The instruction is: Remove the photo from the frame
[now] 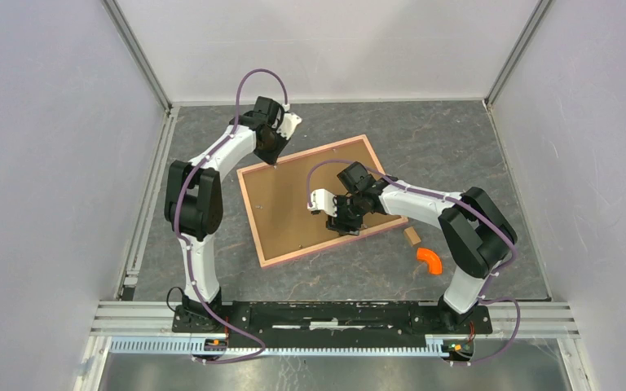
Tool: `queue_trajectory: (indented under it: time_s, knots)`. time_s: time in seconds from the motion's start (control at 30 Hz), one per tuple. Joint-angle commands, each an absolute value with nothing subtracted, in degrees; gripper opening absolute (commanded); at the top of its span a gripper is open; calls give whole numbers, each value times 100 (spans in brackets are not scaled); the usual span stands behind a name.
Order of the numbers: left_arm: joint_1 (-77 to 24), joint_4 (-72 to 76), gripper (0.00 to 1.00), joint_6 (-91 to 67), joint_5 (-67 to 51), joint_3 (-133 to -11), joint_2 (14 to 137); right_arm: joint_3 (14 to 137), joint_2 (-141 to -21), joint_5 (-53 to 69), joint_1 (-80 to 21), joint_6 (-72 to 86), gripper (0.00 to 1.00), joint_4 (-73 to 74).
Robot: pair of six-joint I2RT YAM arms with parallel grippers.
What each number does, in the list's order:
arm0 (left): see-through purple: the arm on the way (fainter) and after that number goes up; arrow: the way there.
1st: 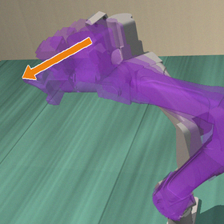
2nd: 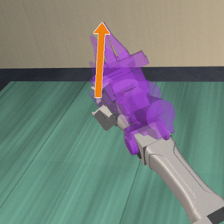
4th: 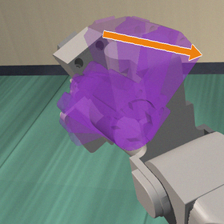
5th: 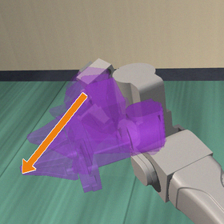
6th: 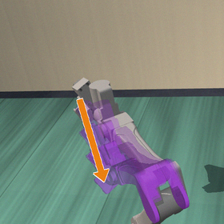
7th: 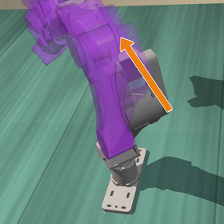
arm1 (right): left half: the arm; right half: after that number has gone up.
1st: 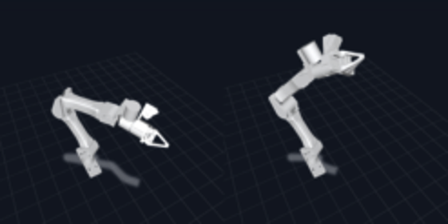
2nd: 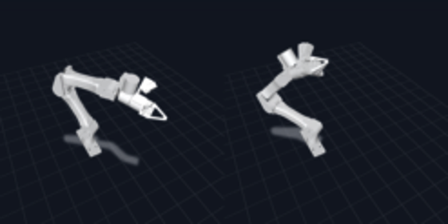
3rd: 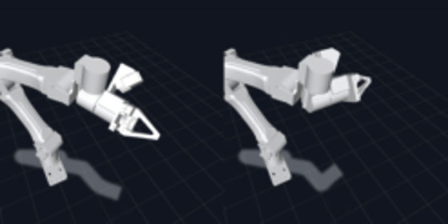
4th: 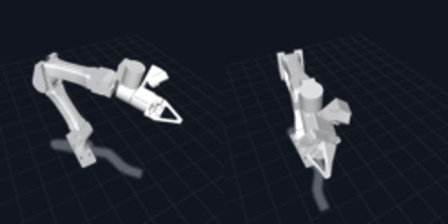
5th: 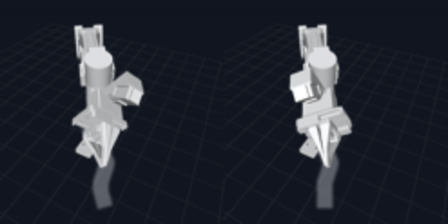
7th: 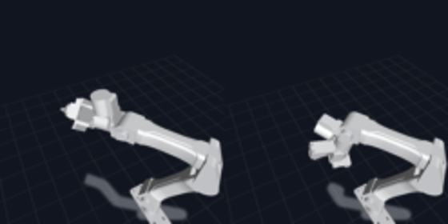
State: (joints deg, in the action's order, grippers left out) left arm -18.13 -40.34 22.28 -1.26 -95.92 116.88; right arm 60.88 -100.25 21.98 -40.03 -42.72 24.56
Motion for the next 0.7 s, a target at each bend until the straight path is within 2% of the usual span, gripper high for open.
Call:
queue_trajectory:
  time_s: [0.0, 0.37, 0.67]
  knots:
    - [-1820, -4153, 2, 2598, 138, -9421, 11558, 6209, -10121, 2188, -4026, -4364, 59, 2554]
    - [-1815, -4475, 2, 2830, 330, -9172, 11266, 6253, -10151, 2200, -4031, -4351, 58, 2555]
    - [-1828, -4739, 2, 2934, 47, -9097, 11251, 6262, -10149, 2195, -4026, -4359, 58, 2567]
